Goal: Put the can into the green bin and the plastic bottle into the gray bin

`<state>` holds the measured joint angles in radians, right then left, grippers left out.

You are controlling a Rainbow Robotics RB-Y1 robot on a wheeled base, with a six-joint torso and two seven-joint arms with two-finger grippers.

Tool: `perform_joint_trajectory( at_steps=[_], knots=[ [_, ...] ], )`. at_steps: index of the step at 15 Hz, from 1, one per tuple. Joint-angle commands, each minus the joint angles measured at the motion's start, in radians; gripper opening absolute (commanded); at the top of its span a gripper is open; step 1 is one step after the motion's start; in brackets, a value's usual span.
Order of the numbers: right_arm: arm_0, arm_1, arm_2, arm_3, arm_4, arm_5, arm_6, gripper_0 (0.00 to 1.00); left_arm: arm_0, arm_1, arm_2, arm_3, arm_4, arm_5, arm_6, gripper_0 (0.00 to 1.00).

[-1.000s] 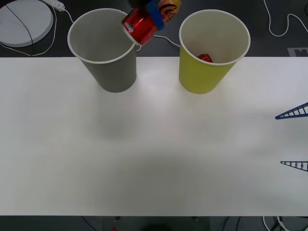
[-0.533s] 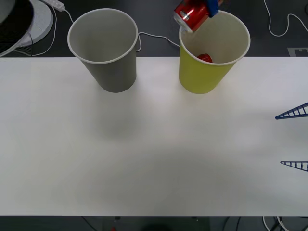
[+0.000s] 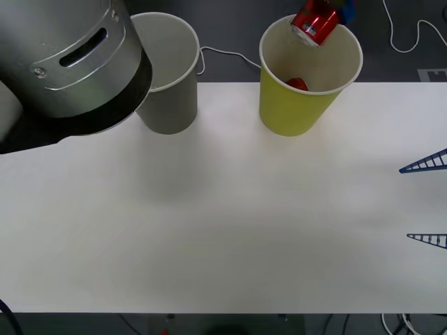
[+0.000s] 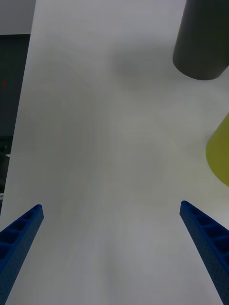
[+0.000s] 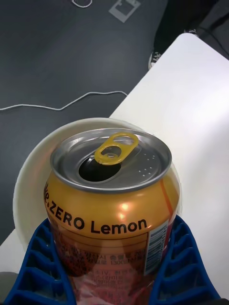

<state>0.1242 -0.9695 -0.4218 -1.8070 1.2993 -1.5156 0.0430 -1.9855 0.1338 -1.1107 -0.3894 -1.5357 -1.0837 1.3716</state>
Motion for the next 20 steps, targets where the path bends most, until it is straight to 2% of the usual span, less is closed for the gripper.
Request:
perform_joint_trajectory(
  at_steps=[1,5,6,7,8,9,10,15,20],
  knots=[
    [0.0,0.0,0.0,0.0,0.0,0.0,0.0,1.0,0.036,-0.019,-0.008,0.004,-0.003,0.047,0.0,0.0],
    [0.0,0.0,0.0,0.0,0.0,0.0,0.0,1.0,0.05,-0.02,-0.043,-0.016,0.006,0.07,-0.006,0.02],
    [0.0,0.0,0.0,0.0,0.0,0.0,0.0,1.0,0.05,-0.02,-0.043,-0.017,0.008,0.07,-0.006,0.1],
    [0.0,0.0,0.0,0.0,0.0,0.0,0.0,1.0,0.05,-0.02,-0.043,-0.017,0.009,0.07,-0.008,0.24],
    [0.0,0.0,0.0,0.0,0.0,0.0,0.0,1.0,0.05,-0.02,-0.043,-0.017,0.011,0.07,-0.008,0.53],
    [0.0,0.0,0.0,0.0,0.0,0.0,0.0,1.0,0.05,-0.019,-0.043,-0.017,0.012,0.07,-0.009,0.95],
    [0.0,0.0,0.0,0.0,0.0,0.0,0.0,1.0,0.05,-0.019,-0.043,-0.017,0.017,0.068,-0.016,1.0],
    [0.0,0.0,0.0,0.0,0.0,0.0,0.0,1.0,0.045,0.004,-0.043,-0.034,0.051,0.057,-0.029,1.0],
    [0.0,0.0,0.0,0.0,0.0,0.0,0.0,1.0,-0.004,0.056,0.002,-0.039,0.074,-0.076,-0.062,1.0]
  ],
)
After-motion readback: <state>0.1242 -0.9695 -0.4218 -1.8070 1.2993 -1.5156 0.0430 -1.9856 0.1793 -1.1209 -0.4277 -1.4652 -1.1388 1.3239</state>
